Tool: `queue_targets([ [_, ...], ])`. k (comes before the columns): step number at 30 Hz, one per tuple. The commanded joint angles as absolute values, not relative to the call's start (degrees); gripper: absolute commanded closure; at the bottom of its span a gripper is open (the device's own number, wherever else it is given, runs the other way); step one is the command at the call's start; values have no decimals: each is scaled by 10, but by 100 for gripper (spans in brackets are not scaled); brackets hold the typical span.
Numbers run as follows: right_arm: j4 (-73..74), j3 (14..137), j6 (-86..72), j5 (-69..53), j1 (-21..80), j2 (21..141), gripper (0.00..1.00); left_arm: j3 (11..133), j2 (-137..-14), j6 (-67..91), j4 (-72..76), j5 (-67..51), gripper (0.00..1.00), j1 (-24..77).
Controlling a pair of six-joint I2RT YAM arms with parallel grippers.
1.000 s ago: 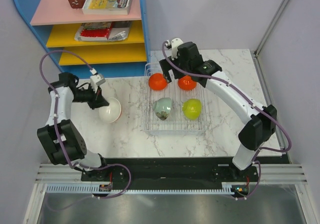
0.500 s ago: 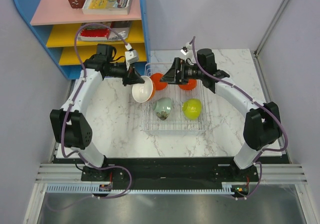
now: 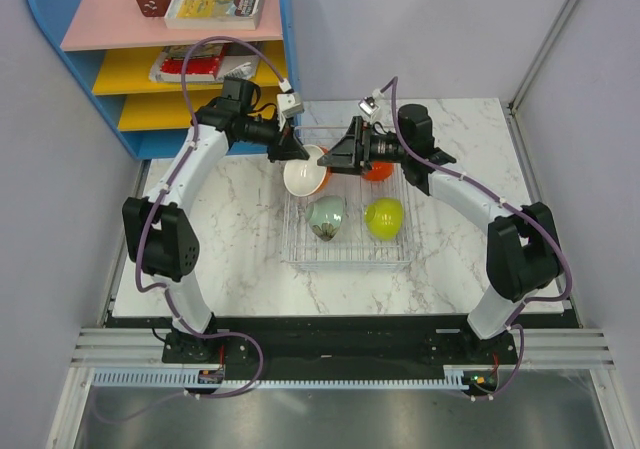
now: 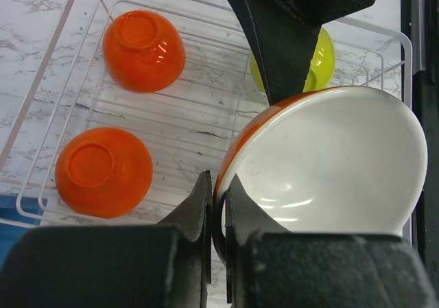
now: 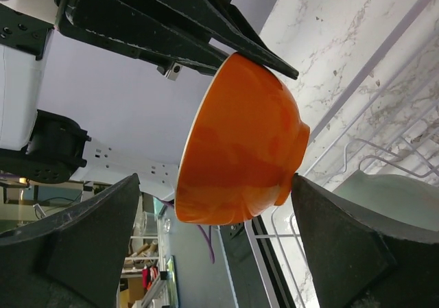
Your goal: Load the bowls into the dish rack
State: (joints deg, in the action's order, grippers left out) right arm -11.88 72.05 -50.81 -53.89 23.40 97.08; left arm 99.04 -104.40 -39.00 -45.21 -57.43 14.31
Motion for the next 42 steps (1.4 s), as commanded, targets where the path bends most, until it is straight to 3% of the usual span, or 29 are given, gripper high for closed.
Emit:
queue_targets([
  [1,-170,715,-523,-555,234,977,2,1027,-1048,-361,-432,-581,98,151],
  [12,-170,712,-520,-560,234,993,2,1027,-1042,-357,-424,-573,98,158],
  [19,-203,703,-542,-577,234,984,15,1026,-1041,-357,-420,-568,98,160],
  [24,-202,696,-541,-580,234,979,13,1025,-1042,-356,-417,-565,98,160],
  [27,-213,693,-545,-587,234,979,17,1027,-1042,-356,-414,-563,98,159],
  [33,-328,665,-630,-605,234,979,38,1027,-1043,-350,-410,-566,98,160],
  [38,-357,654,-650,-602,236,979,78,1024,-1044,-347,-410,-570,98,164],
  [39,-357,652,-650,-601,236,979,90,1023,-1045,-347,-410,-569,98,165],
  [41,-356,651,-646,-596,235,977,100,1022,-1045,-345,-410,-567,98,165],
  [42,-352,653,-643,-594,236,976,100,1022,-1045,-345,-410,-567,98,166],
])
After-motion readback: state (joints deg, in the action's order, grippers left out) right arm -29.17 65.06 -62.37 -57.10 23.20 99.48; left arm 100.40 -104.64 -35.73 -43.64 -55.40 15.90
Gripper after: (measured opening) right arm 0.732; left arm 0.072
